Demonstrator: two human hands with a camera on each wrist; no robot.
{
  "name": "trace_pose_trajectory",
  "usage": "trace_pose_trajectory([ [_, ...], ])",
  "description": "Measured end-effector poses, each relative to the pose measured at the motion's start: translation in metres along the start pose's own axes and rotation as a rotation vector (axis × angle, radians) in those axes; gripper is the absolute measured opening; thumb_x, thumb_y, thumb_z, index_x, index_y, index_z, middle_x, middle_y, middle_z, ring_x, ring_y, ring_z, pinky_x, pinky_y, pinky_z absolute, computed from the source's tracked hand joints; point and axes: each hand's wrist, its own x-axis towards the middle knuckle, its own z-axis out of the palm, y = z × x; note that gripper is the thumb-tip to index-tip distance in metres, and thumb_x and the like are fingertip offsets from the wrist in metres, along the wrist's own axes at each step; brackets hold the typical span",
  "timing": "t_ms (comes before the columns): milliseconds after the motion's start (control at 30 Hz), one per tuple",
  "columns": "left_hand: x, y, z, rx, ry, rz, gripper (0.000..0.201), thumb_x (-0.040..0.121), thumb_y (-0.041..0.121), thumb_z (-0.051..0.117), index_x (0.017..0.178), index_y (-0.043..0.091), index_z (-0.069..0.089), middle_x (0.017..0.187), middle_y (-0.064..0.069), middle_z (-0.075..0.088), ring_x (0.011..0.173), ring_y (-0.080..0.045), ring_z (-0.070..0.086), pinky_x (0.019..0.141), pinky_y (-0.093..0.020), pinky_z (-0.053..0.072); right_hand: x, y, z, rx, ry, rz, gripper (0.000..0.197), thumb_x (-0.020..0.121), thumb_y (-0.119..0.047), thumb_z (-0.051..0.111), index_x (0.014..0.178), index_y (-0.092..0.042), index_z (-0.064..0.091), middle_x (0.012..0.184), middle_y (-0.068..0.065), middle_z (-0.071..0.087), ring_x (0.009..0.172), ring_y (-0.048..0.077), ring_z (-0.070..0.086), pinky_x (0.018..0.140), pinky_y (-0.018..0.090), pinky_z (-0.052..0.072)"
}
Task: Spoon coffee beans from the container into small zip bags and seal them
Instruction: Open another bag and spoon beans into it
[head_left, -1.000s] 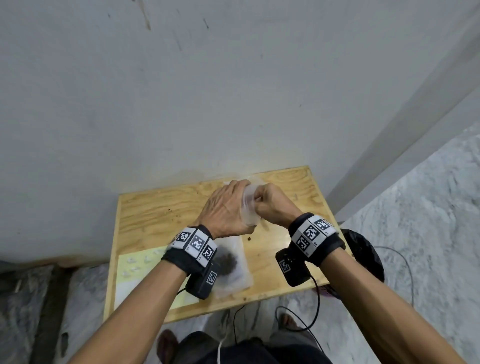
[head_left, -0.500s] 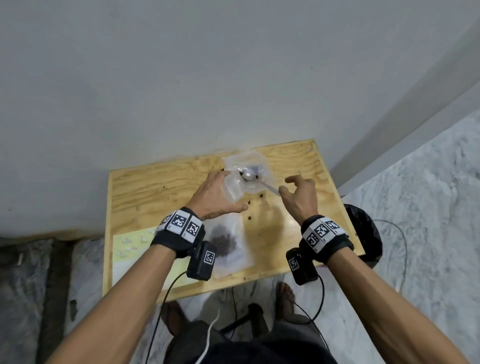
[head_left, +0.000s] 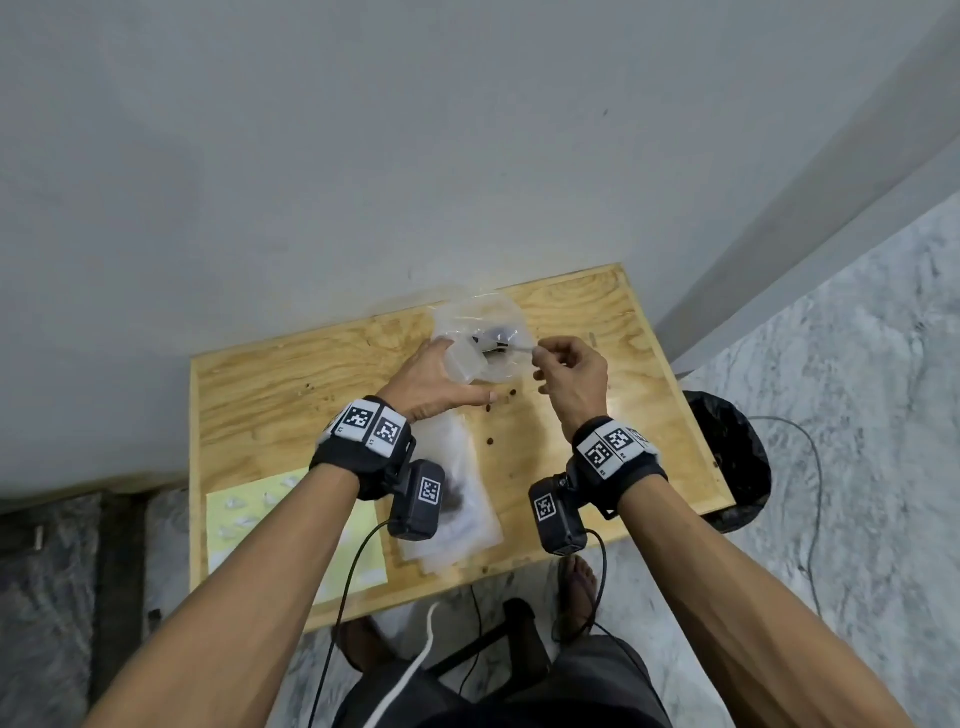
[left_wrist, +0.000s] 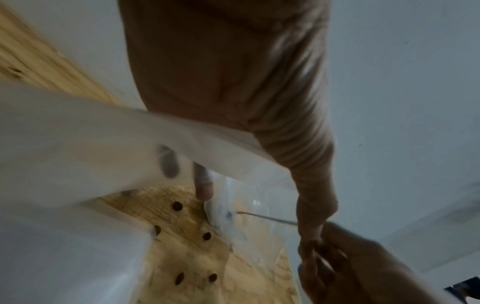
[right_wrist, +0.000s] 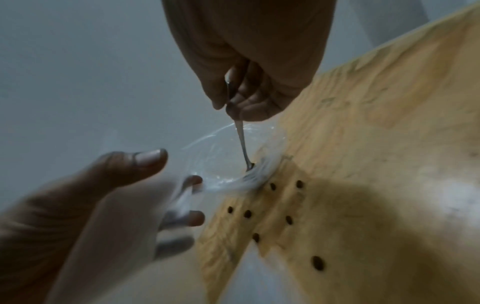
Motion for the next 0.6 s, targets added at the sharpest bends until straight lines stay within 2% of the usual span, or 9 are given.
trace_pose_trajectory([
  [67,0.004,-0.001,0.001,-0.002,0.021,-0.007,0.119,0.046,0.076,0.080,0.143,0.021,0.040,0.139,0.003,0.048,0.125,-0.018,0.048,0.104,-0.041,0.043,0.002,-0.009,0.008,0.066,-0.032,-0.079,0.016,0.087,-0.014,0.069,0.102,-0.013,0.064,0.080,0.004,0.060,0.064,0.014,0.062,0.052,0.022,0.049],
  [100,0.005,-0.003,0.003,-0.003,0.009,-0.009,0.122,0.044,0.080,0.079,0.144,0.023,0.039,0.141,0.003,0.047,0.127,-0.018,0.048,0.105,-0.044,0.043,0.004,-0.011,0.014,0.070,-0.056,-0.093,0.021,0.088,-0.015,0.069,0.108,-0.014,0.064,0.081,0.003,0.059,0.065,0.013,0.062,0.052,0.021,0.049],
  [167,0.006,-0.003,0.005,0.019,0.005,0.004,0.122,0.043,0.081,0.078,0.144,0.026,0.039,0.142,0.003,0.047,0.128,-0.017,0.047,0.106,-0.045,0.042,0.008,-0.012,0.026,0.052,-0.090,-0.087,0.029,0.090,-0.016,0.065,0.118,-0.010,0.061,0.084,0.004,0.060,0.069,0.014,0.062,0.053,0.020,0.049],
  [233,0.002,0.001,0.002,0.036,0.002,0.016,0.122,0.044,0.081,0.079,0.145,0.026,0.037,0.143,0.005,0.045,0.131,-0.017,0.045,0.108,-0.044,0.041,0.011,-0.008,0.035,0.003,-0.093,-0.073,0.033,0.094,-0.019,0.060,0.125,-0.007,0.059,0.089,0.003,0.062,0.073,0.017,0.064,0.060,0.025,0.051],
  [300,-0.004,0.005,0.000,0.050,-0.003,0.022,0.113,0.055,0.068,0.083,0.147,0.022,0.034,0.141,0.006,0.041,0.132,-0.017,0.042,0.108,-0.040,0.038,0.012,-0.006,0.037,-0.070,-0.078,-0.097,0.032,0.098,-0.024,0.051,0.125,-0.009,0.058,0.097,0.005,0.064,0.084,0.023,0.065,0.073,0.034,0.054],
  [367,-0.003,0.004,-0.003,0.061,0.012,0.029,0.111,0.062,0.057,0.084,0.150,0.018,0.029,0.146,0.000,0.037,0.136,-0.020,0.037,0.108,-0.038,0.035,0.008,-0.007,0.034,-0.157,-0.060,-0.199,0.031,0.100,-0.025,0.044,0.123,-0.011,0.059,0.103,0.005,0.062,0.090,0.023,0.063,0.082,0.038,0.054],
  [467,-0.003,0.006,-0.007,0.104,0.053,0.060,0.107,0.065,0.052,0.084,0.150,0.017,0.029,0.148,-0.003,0.035,0.137,-0.022,0.035,0.103,-0.033,0.034,0.001,-0.009,0.023,-0.301,-0.038,-0.440,0.030,0.100,-0.023,0.045,0.120,-0.013,0.064,0.102,0.001,0.056,0.085,0.016,0.058,0.079,0.029,0.051],
  [533,-0.004,0.009,-0.009,0.166,0.053,0.075,0.112,0.062,0.059,0.081,0.151,0.018,0.027,0.151,-0.003,0.032,0.139,-0.022,0.033,0.108,-0.037,0.033,0.000,-0.006,0.017,-0.372,-0.001,-0.562,0.028,0.100,-0.022,0.048,0.119,-0.014,0.066,0.100,0.000,0.056,0.081,0.012,0.056,0.074,0.023,0.046],
  [600,-0.004,0.012,-0.009,0.222,0.058,0.100,0.116,0.056,0.067,0.078,0.150,0.021,0.028,0.149,-0.001,0.034,0.137,-0.022,0.036,0.108,-0.041,0.037,0.001,-0.002,0.013,-0.410,0.030,-0.629,0.027,0.099,-0.021,0.049,0.118,-0.015,0.067,0.100,0.001,0.060,0.080,0.014,0.058,0.072,0.024,0.046],
])
